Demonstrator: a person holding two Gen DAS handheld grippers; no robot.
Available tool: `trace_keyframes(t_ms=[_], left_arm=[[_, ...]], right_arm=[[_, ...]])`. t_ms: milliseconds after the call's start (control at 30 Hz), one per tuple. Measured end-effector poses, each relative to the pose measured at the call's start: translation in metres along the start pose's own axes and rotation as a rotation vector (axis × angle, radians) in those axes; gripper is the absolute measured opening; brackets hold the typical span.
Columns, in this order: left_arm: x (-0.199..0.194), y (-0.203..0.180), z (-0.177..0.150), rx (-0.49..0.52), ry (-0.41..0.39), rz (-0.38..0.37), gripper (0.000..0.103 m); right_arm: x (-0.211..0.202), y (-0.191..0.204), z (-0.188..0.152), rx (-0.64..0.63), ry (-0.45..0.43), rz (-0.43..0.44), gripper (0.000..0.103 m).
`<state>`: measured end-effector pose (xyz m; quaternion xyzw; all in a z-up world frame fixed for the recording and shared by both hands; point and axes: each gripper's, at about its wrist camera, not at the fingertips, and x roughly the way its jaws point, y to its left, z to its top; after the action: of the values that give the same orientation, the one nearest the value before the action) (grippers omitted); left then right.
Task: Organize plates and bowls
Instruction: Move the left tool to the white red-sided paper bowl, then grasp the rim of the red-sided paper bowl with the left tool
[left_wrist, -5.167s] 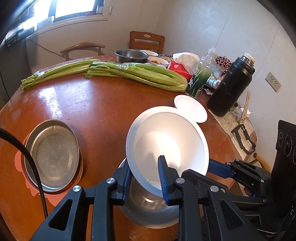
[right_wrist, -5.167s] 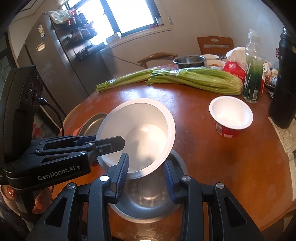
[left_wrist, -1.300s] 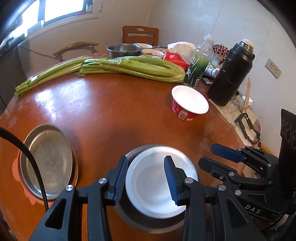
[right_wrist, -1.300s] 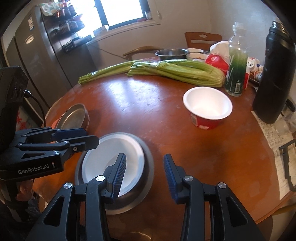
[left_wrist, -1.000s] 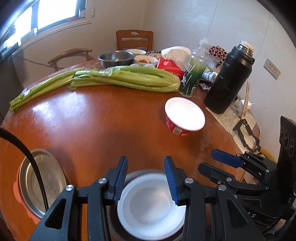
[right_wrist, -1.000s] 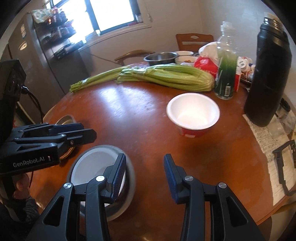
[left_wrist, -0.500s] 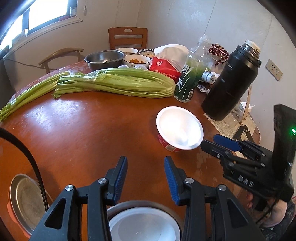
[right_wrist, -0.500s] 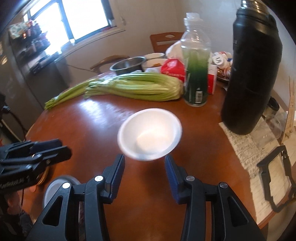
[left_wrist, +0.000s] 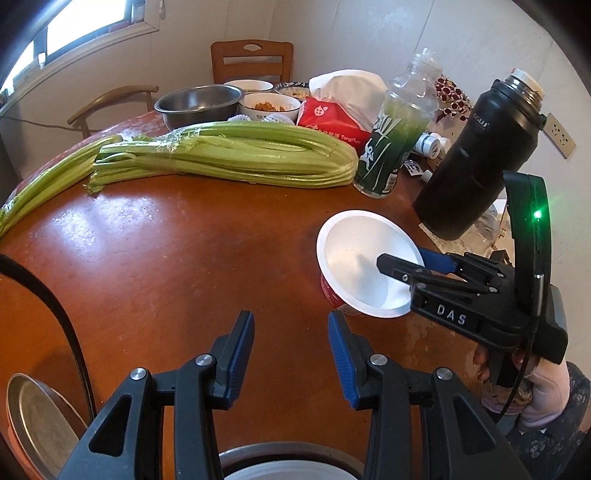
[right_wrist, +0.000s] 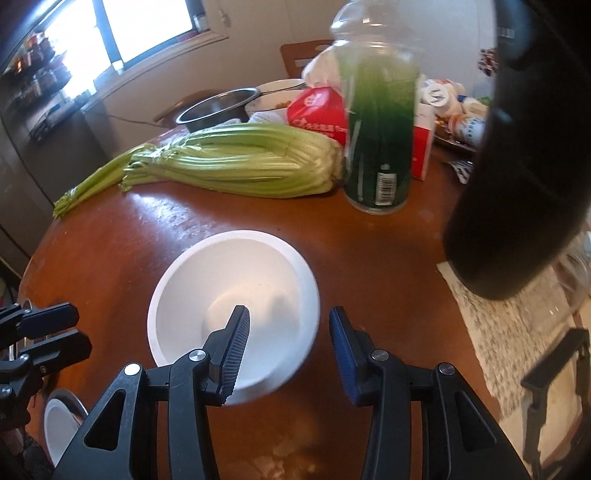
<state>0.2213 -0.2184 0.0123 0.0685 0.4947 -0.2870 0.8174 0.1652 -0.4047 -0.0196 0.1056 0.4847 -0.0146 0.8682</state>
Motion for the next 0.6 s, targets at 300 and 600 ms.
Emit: trace_keyframes(t_ms=[300, 600], left_arm=[[0.009, 0.016, 0.004, -0.039, 0.005, -0.001, 0.042], [0.014, 0.037, 0.004, -0.093, 0.017, 0.007, 0.042]], right_arm=[[0.01, 0.033, -0.002, -0.098, 0.005, 0.053, 0.047], [0.015, 0.074, -0.015, -0.181, 0.024, 0.121, 0.046]])
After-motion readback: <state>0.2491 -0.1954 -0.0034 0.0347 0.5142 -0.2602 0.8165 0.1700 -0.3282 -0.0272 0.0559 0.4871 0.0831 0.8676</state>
